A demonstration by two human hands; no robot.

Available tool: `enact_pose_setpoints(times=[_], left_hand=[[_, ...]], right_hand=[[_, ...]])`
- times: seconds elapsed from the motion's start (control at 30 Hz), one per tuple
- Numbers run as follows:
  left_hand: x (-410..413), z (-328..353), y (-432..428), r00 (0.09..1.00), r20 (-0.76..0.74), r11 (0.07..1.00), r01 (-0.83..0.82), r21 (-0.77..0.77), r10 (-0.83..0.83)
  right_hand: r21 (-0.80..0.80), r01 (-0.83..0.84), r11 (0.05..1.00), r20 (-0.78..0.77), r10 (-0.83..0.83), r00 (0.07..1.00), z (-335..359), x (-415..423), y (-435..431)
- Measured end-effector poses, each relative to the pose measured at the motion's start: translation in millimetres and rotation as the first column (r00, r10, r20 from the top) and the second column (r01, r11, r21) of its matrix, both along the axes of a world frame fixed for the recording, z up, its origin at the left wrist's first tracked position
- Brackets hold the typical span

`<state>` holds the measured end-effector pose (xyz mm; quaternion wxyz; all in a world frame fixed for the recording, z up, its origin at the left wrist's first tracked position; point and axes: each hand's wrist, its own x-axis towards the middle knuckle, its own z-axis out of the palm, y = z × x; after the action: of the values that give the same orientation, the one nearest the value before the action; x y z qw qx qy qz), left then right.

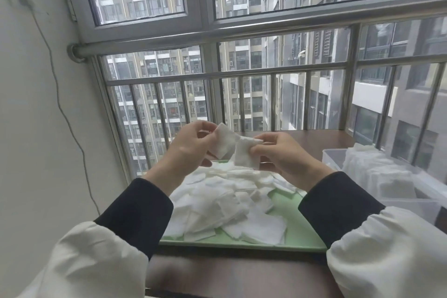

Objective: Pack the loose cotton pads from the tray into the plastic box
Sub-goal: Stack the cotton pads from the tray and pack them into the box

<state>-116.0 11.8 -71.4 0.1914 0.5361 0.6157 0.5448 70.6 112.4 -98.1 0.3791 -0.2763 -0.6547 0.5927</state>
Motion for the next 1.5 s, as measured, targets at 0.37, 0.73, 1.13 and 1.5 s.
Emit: enact_pose_setpoints(times=[0.37,0.73,1.13,1.5], left_hand=[[32.3,-16.4,1.6,0.961,0.233,0.989,0.141,0.036,-0.146],[45.2,-19.2,12.5,0.998,0.035,0.995,-0.049,0.087,0.046],[18.1,-7.8,15.2,0.945,-0.306,0.987,-0.147,-0.069,0.119],[-79.3,0.1,30.3,0.682,-0.729,0.847,-0.352,-0.4,-0.061]], right_hand=[[-0.077,-0.063,0.995,-0.105,0.055,0.993,3.0,4.1,-4.1],[-0.115,-0.11,0.987,-0.105,0.098,0.99,4.5,2.8,-4.1],[-0.088,-0.108,0.99,-0.131,0.096,0.987,2.2,1.9,-3.3],[-0.071,0.099,0.993,-0.062,-0.103,0.993,-1.4,-0.9,1.6]])
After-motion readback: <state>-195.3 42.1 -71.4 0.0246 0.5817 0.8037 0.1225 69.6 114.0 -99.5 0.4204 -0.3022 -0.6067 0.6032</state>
